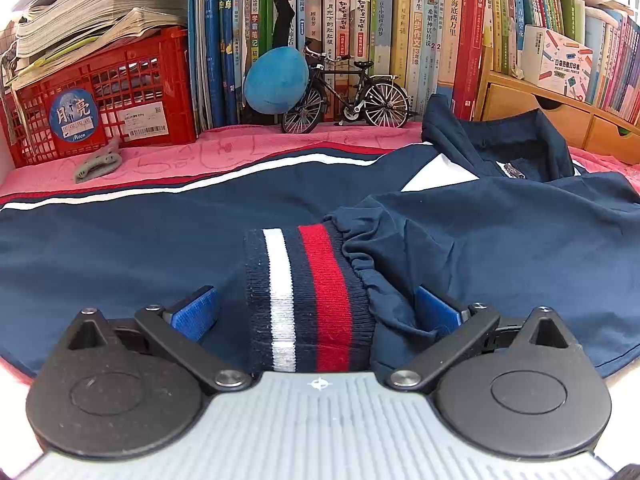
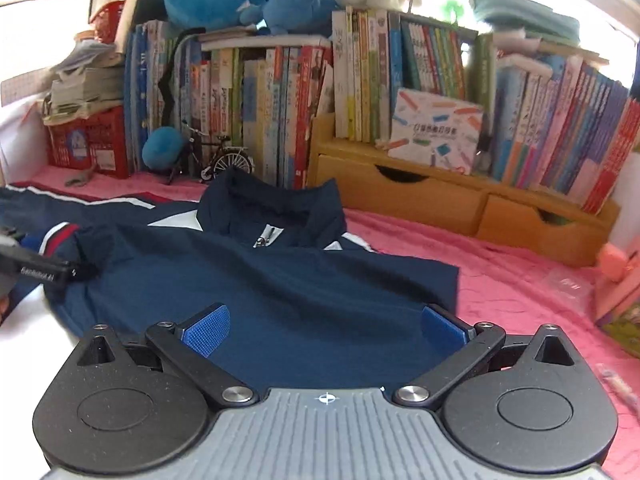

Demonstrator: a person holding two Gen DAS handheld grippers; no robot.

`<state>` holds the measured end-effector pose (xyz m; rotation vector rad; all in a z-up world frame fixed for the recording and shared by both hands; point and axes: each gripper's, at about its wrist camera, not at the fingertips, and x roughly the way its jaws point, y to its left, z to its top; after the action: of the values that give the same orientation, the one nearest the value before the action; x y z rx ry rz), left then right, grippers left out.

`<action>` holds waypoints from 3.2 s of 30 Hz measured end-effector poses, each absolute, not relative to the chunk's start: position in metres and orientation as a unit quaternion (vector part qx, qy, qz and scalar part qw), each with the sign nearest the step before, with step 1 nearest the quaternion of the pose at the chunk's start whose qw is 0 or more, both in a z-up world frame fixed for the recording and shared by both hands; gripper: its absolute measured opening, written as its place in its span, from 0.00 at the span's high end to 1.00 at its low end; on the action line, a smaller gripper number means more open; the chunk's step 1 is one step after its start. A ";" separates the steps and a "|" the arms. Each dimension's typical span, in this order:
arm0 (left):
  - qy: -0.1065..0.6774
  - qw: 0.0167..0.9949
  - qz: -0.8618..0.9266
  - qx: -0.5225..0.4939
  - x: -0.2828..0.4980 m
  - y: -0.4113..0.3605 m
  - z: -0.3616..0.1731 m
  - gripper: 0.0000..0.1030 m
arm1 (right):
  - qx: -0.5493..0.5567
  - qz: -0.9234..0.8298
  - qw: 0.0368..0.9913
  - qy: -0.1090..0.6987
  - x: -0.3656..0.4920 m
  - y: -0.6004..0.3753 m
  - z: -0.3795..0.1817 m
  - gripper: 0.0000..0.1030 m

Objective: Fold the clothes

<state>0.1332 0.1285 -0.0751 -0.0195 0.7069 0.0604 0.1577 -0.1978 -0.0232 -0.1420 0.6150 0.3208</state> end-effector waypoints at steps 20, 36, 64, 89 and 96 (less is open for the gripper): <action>0.347 0.938 0.028 -0.011 0.135 0.129 -0.074 0.00 | -0.144 0.194 0.936 0.257 0.182 -0.144 -0.033 0.00; 0.346 0.938 0.030 -0.011 0.135 0.128 -0.074 0.00 | -0.133 0.384 0.859 0.313 0.157 -0.053 -0.074 0.00; 0.263 0.855 0.368 -0.253 0.115 0.439 -0.069 0.00 | -0.131 0.383 0.859 0.313 0.158 -0.058 -0.075 0.00; 0.164 0.931 0.255 -0.203 0.099 0.400 0.005 0.96 | -0.130 0.383 0.859 0.314 0.158 -0.057 -0.076 0.00; 0.120 0.987 0.038 -0.102 0.095 0.232 0.058 0.96 | -0.105 0.351 0.874 0.320 0.159 -0.065 -0.073 0.00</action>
<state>0.0947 0.2322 0.0578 -0.2049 0.2408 0.0764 0.1595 -0.0645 -0.0731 -0.2199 0.6686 0.7336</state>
